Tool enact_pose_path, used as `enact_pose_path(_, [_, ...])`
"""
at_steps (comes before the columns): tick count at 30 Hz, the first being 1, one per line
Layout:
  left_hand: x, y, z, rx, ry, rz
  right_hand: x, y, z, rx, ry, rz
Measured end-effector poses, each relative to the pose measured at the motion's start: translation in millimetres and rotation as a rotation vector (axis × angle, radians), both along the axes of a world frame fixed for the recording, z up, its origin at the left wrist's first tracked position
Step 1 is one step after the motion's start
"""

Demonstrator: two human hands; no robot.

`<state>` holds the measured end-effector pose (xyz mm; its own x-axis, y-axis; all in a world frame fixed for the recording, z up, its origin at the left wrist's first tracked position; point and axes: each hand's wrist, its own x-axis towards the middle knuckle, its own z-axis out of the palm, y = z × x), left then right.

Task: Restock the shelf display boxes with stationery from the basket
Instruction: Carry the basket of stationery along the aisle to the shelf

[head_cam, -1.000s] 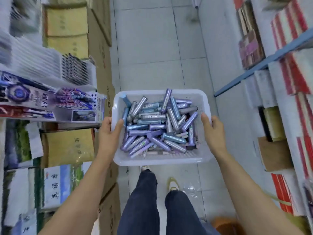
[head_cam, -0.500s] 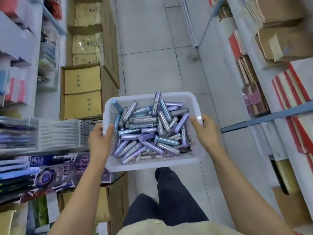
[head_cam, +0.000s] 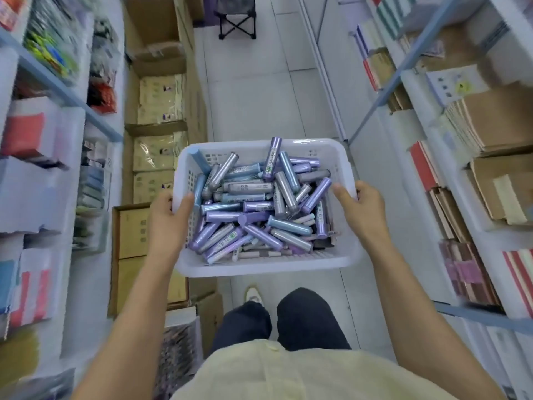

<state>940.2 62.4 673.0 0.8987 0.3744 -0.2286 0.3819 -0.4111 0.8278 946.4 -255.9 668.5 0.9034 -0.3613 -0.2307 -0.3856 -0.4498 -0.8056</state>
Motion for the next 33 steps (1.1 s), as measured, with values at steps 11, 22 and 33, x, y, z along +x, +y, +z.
enact_pose_path(11, [283,-22,26,0.020,-0.059,-0.018,283,-19,23,0.035,-0.029,0.017])
enact_pose_path(22, [552,-37,35,-0.028,-0.023,-0.039,547,-31,32,0.047,-0.033,0.009])
enact_pose_path(33, [836,-66,37,-0.004,-0.005,-0.107,807,-62,33,0.055,-0.043,-0.055])
